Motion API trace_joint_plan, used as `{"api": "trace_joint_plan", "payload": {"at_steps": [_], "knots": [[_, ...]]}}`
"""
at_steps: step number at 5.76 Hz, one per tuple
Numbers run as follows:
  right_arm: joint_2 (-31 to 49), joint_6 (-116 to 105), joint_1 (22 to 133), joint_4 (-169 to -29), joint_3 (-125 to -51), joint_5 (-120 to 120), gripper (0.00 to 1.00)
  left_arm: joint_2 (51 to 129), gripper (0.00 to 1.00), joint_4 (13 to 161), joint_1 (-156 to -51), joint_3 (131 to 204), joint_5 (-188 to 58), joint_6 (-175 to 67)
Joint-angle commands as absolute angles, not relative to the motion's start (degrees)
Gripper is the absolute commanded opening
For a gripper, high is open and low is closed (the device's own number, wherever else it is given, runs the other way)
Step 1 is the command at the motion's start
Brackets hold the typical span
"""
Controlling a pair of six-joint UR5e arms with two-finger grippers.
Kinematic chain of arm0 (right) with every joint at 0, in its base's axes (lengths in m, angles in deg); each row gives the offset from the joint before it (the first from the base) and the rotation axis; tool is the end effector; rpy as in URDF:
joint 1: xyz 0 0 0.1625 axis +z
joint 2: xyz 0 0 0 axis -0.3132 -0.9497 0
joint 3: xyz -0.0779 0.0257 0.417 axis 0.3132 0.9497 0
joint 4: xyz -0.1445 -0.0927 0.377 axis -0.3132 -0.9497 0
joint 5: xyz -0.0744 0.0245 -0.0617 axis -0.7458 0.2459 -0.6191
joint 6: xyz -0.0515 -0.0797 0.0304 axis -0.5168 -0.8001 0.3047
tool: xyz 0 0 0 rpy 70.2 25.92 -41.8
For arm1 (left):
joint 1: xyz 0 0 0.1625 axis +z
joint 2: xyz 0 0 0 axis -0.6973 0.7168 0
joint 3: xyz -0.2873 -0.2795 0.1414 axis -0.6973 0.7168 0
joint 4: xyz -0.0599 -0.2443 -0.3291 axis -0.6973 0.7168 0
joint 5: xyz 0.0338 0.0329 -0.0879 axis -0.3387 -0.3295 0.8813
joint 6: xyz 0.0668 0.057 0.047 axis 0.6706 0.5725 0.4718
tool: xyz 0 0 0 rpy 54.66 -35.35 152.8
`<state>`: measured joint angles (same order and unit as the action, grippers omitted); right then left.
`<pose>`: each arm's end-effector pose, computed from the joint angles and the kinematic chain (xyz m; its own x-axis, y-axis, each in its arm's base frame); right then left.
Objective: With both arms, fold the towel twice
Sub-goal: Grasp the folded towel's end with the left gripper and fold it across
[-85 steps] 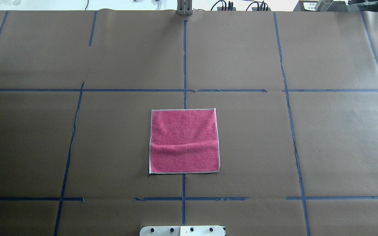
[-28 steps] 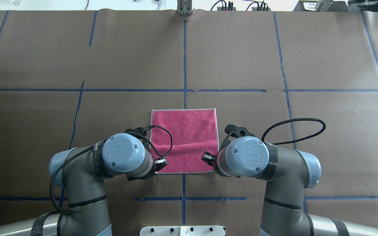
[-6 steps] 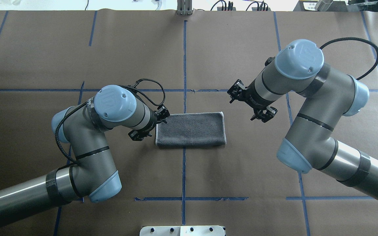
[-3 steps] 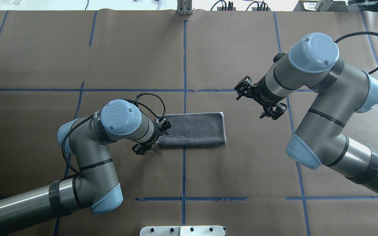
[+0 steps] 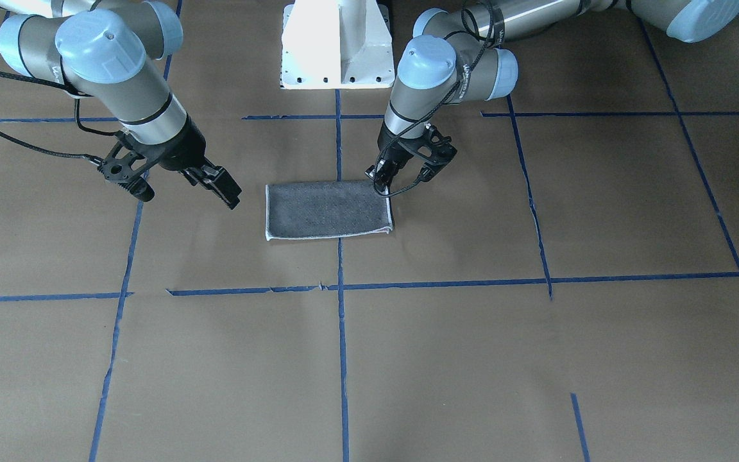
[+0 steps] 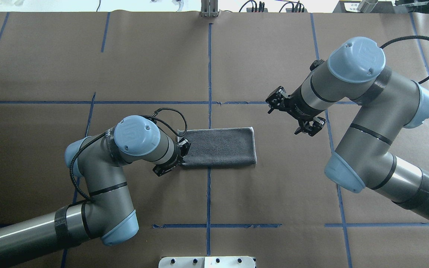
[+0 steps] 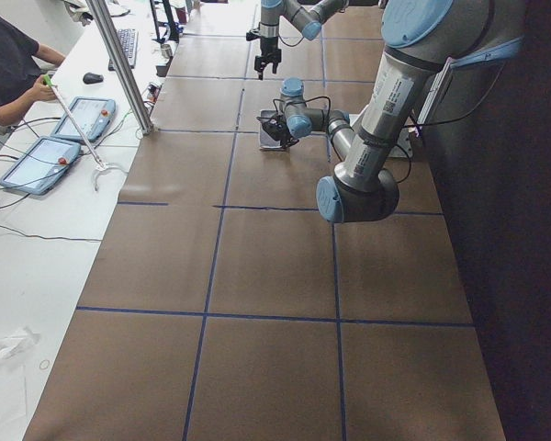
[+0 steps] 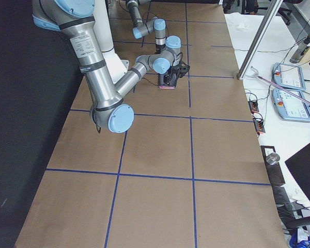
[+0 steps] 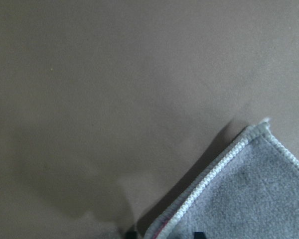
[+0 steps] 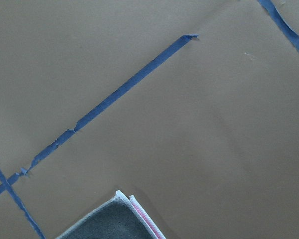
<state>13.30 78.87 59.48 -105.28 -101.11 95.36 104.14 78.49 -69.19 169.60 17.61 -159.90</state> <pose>-0.3993 -0.4646 0.2812 0.4388 0.6084 0.6612 -0.4108 0.7903 -0.4545 0.5761 -0.3883 0.2583 0.3420 -0.7042 -0.6222 0.4673 0.7019 -0.5375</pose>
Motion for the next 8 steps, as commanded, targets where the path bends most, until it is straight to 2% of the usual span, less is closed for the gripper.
{"api": "trace_joint_plan", "payload": {"at_steps": [1, 2, 3, 4, 5, 8], "knots": [[13.3, 78.9, 59.5, -105.3, -101.5, 95.3, 1.00, 104.2, 0.00, 75.1, -69.3, 171.7, 17.5, -159.4], [13.2, 78.9, 59.6, -105.6, -101.9, 95.3, 1.00, 105.0, 0.00, 71.7, -69.8, 174.3, 17.0, -159.0], [13.1, 78.9, 60.3, -106.0, -102.7, 95.4, 1.00, 107.7, 0.00, 71.7, -70.0, 173.7, 16.3, -158.8], [10.2, 78.8, 63.7, -106.0, -105.0, 97.4, 1.00, 113.6, 0.00, 71.7, -70.0, 170.6, 13.1, -155.0], [6.8, 74.7, 66.7, -106.0, -106.5, 99.1, 1.00, 119.2, 0.00, 71.8, -69.3, 164.4, 12.2, -154.8], [3.2, 70.6, 69.7, -105.8, -107.0, 99.5, 1.00, 128.3, 0.00, 72.8, -65.8, 153.3, 7.4, -153.3]]}}
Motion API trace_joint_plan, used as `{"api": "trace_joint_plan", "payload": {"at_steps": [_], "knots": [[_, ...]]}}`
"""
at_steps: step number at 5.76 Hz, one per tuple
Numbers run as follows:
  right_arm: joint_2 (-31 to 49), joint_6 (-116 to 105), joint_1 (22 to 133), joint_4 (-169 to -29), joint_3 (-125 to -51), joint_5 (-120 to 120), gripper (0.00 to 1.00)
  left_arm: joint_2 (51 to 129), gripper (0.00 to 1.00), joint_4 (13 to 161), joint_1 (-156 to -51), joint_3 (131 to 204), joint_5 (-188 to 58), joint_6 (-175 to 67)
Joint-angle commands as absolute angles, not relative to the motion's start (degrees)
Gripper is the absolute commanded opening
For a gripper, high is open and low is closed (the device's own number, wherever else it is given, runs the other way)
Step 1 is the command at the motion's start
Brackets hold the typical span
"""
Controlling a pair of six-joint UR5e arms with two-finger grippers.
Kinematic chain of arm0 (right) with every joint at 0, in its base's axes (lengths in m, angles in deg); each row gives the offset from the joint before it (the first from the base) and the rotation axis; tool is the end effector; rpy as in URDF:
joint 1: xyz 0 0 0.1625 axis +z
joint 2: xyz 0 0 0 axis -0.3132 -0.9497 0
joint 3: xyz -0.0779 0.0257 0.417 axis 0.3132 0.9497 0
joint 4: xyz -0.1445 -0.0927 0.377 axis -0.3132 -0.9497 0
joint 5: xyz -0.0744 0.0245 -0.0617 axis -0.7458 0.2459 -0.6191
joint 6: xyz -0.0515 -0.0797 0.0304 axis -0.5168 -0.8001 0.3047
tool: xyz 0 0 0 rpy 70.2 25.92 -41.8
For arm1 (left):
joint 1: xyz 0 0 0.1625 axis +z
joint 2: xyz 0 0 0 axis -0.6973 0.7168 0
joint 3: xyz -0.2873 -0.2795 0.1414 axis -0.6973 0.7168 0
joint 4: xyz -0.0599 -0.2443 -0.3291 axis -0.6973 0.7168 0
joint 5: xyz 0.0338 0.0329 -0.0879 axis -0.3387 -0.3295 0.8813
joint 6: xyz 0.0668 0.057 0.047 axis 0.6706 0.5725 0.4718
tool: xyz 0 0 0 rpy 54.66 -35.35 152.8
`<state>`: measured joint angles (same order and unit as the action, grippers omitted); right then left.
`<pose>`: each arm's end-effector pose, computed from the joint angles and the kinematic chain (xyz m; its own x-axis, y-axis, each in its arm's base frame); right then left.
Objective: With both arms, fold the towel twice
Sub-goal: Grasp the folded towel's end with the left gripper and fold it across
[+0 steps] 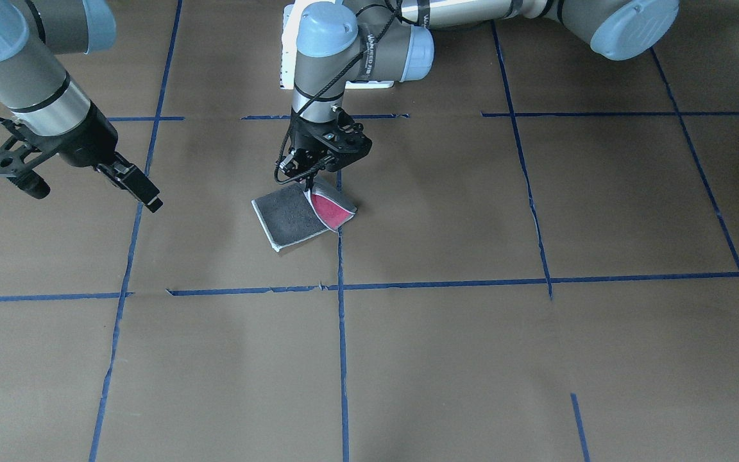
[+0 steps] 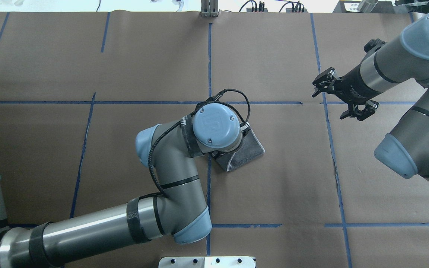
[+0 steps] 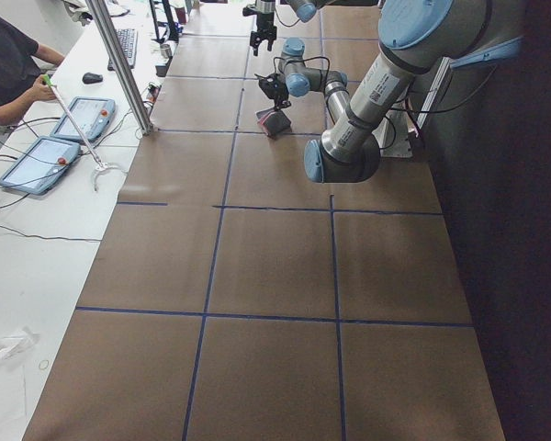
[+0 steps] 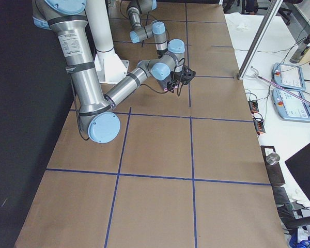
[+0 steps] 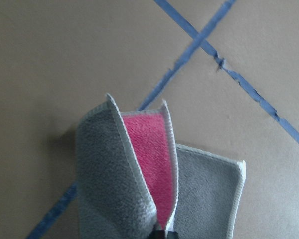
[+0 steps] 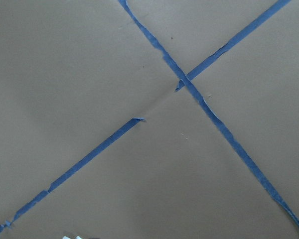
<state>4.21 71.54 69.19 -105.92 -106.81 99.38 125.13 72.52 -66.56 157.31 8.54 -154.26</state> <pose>-0.2881 -0.4822 0.3290 0.4299 0.6159 0.6602 -0.4549 0.7794 -0.4309 0.6551 -0.4037 0.1007 0.3293 -0.5905 -0.7368 0.4933 0.7730 -0.3990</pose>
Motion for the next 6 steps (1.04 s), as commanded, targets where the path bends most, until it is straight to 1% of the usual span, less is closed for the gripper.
{"api": "trace_joint_plan", "payload": {"at_steps": [1, 2, 3, 4, 5, 6], "knots": [[3.2, 70.6, 69.7, -105.8, -107.2, 99.5, 1.00, 129.0, 0.00, 73.6, -65.8, 152.5, 6.9, -153.2], [3.1, 70.6, 69.7, -105.8, -107.2, 99.5, 1.00, 129.3, 0.00, 74.1, -65.7, 152.5, 5.5, -153.2], [3.2, 70.6, 69.7, -105.8, -107.4, 99.4, 1.00, 132.0, 0.00, 74.2, -65.7, 150.1, 3.7, -153.3], [2.9, 70.6, 69.8, -105.9, -108.0, 99.4, 1.00, 134.4, 0.00, 76.9, -65.7, 145.4, 3.1, -153.3], [1.1, 70.6, 70.2, -105.8, -108.8, 99.4, 1.00, 135.2, 0.01, 79.8, -65.7, 143.0, 0.7, -153.2], [0.5, 70.6, 70.3, -105.8, -109.5, 99.4, 1.00, 135.7, 0.12, 82.4, -65.8, 140.5, -1.4, -151.7]]}}
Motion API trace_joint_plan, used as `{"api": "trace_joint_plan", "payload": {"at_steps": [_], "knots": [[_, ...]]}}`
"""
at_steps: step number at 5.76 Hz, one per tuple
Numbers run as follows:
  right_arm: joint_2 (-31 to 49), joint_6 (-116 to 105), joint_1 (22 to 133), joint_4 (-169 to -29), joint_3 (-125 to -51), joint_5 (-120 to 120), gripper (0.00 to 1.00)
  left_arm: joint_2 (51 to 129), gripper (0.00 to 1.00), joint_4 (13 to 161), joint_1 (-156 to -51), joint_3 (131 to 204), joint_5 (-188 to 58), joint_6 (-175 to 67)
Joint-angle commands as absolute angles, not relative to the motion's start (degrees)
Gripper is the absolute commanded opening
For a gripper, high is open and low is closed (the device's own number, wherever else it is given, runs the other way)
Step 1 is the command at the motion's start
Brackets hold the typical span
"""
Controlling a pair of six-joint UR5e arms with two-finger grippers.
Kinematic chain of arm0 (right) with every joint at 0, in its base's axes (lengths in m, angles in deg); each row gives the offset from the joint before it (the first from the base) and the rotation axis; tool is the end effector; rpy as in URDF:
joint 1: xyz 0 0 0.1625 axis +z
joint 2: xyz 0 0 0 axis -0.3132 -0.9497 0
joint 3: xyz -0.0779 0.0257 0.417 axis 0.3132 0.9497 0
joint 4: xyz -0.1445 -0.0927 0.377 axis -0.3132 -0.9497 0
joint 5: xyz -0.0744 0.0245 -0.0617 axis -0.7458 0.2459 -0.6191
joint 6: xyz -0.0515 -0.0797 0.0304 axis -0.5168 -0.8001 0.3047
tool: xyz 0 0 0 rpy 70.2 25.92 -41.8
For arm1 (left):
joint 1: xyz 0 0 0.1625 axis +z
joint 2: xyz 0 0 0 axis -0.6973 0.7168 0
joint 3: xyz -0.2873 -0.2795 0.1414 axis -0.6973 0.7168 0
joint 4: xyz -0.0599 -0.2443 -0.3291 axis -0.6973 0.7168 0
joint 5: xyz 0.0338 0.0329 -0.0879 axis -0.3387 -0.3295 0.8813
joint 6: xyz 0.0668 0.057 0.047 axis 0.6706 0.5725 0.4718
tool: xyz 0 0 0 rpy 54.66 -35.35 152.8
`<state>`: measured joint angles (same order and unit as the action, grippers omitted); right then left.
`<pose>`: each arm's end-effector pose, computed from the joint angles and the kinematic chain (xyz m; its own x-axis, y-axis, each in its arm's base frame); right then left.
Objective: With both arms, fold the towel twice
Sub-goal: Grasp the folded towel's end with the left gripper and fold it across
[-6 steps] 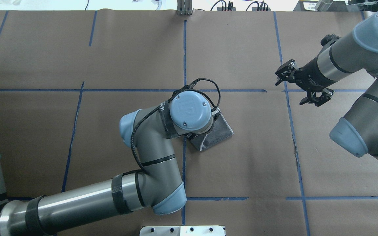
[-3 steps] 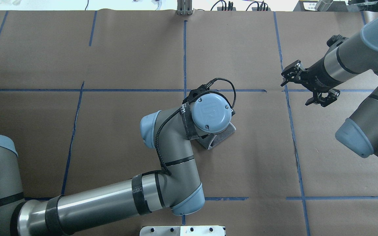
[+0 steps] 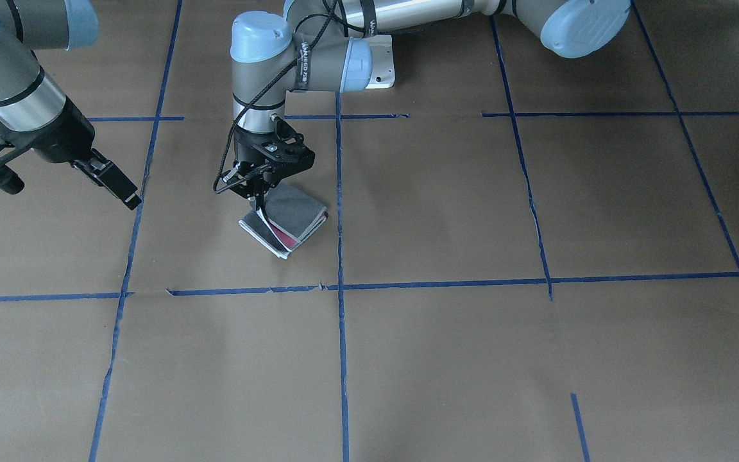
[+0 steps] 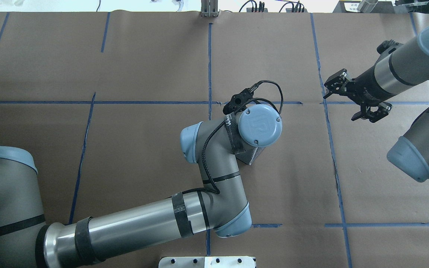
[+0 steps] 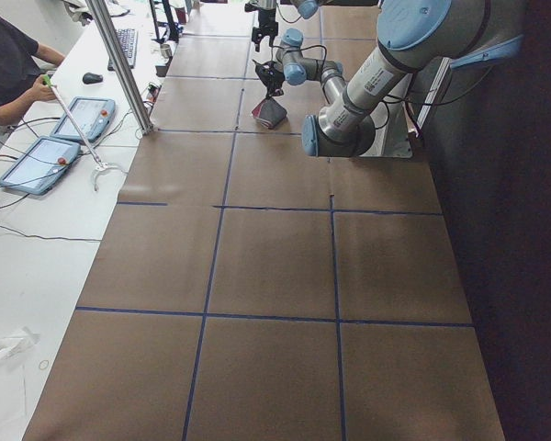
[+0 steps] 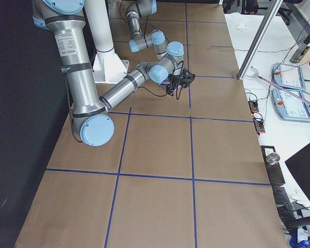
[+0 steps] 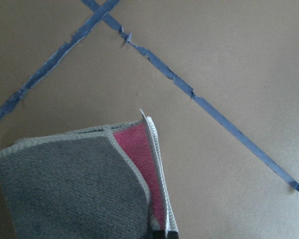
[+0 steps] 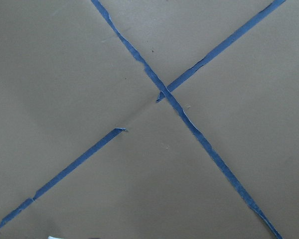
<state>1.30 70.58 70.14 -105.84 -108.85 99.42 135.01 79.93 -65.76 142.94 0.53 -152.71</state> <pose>-0.2694 -0.4732 0.3407 0.4331 0.6171 0.6570 -0.4638 0.7775 -0.4247 0.7083 -0.4283 0.0533 0.2693 -0.5338 -0.8016 0.5589 0.7645 -0.3213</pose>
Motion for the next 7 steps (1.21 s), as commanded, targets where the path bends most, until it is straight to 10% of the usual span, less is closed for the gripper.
{"api": "trace_joint_plan", "payload": {"at_steps": [1, 4, 7], "knots": [[-0.2, 70.5, 70.3, -105.6, -110.1, 99.2, 1.00, 136.7, 0.99, 85.9, -65.8, 137.1, -2.6, -147.1], [-3.5, 69.5, 71.1, -105.5, -112.5, 99.4, 1.00, 132.5, 1.00, 85.5, -66.0, 148.9, -1.1, -146.2], [-5.1, 47.4, 72.9, -106.0, -111.9, 102.1, 1.00, 113.1, 1.00, 72.2, -73.6, 176.8, 12.3, -130.2]]}}
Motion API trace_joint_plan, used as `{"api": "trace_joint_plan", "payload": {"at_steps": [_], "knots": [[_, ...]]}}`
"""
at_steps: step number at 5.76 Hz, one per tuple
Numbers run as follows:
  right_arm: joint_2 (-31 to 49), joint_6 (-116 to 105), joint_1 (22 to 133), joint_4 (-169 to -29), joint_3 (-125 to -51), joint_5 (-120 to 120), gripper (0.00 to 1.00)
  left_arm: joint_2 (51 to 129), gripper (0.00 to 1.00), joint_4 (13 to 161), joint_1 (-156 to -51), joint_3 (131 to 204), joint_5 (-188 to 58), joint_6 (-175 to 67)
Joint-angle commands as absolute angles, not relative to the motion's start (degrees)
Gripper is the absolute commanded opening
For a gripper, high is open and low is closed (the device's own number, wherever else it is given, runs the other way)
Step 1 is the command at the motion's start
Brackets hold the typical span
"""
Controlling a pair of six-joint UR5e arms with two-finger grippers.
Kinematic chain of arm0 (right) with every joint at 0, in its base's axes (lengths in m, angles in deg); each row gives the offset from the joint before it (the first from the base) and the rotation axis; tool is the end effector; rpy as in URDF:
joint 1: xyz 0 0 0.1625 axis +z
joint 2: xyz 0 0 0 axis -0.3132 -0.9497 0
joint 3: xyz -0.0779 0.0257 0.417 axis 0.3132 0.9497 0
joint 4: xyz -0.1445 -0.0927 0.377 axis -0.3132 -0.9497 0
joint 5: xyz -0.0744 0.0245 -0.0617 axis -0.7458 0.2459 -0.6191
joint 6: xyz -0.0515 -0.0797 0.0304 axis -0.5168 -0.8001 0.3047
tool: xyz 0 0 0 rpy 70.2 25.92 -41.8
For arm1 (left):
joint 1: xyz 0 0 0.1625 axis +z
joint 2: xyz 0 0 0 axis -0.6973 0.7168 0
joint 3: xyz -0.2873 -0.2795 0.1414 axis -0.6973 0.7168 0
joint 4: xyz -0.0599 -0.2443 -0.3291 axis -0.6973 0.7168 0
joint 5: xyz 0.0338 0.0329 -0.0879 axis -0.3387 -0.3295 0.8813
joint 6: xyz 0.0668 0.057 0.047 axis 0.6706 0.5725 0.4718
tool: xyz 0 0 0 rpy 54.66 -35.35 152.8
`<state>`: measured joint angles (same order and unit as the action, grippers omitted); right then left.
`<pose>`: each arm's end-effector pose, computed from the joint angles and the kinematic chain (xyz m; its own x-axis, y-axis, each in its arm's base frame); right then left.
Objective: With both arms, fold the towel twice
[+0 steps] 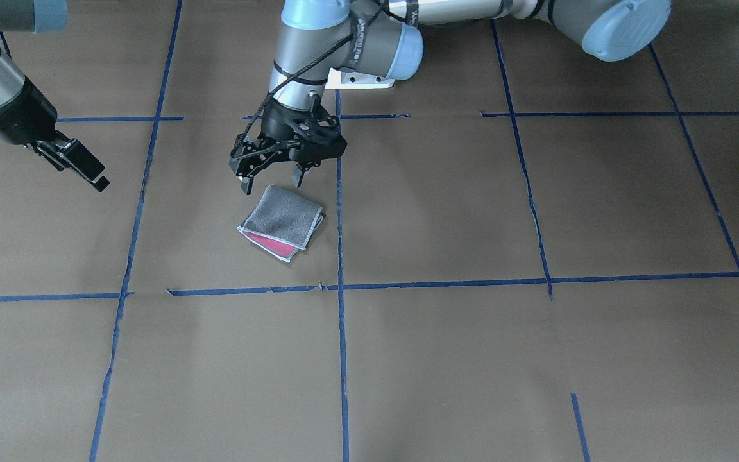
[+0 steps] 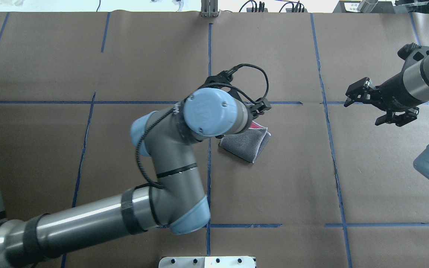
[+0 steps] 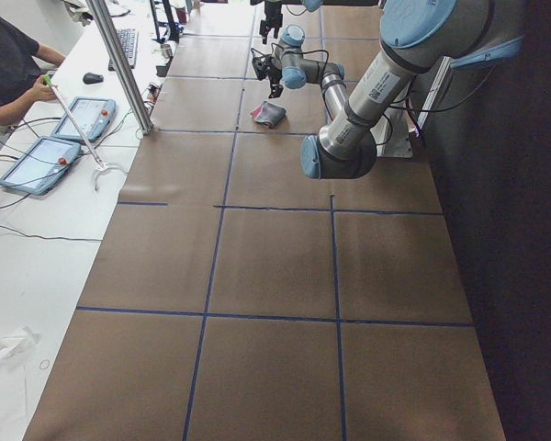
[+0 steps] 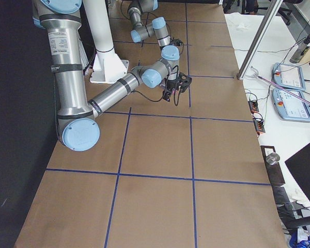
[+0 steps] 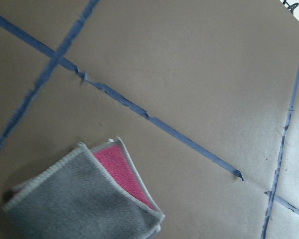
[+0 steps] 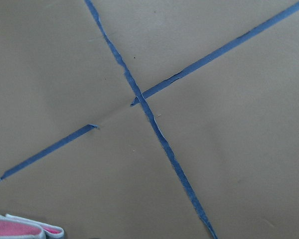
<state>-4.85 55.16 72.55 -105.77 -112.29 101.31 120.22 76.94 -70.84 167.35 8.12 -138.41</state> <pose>-0.2308 -0.4537 0.3680 0.5381 0.4371 0.7207 -0.3523 0.8934 -0.2788 0.5736 -0.4274 0.0836 0.2945 -0.3250 -0.8987 0.4300 0.8849 -0.1791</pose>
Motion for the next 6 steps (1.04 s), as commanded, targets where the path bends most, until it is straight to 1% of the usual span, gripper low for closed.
{"api": "trace_joint_plan", "payload": {"at_steps": [1, 3, 4, 5, 6], "knots": [[-5.5, 39.2, 74.7, -106.1, -110.7, 102.5, 1.00, 104.0, 1.00, 71.4, -78.3, 182.2, 17.5, -117.1], [-10.2, 26.8, 80.7, -106.0, -109.2, 107.0, 1.00, 88.3, 1.00, 71.5, -92.7, 186.2, 33.4, -88.9], [-13.6, 17.2, 86.0, -106.2, -108.2, 110.0, 1.00, 80.7, 1.00, 71.8, -101.5, 187.1, 40.7, -77.1], [-16.5, 9.7, 90.8, -106.3, -106.7, 111.9, 1.00, 72.8, 1.00, 71.4, -112.7, 187.8, 46.4, -60.4], [-20.8, 3.1, 94.1, -106.2, -106.5, 112.0, 1.00, 66.2, 1.00, 71.3, -121.5, 185.8, 48.2, -42.9]]}}
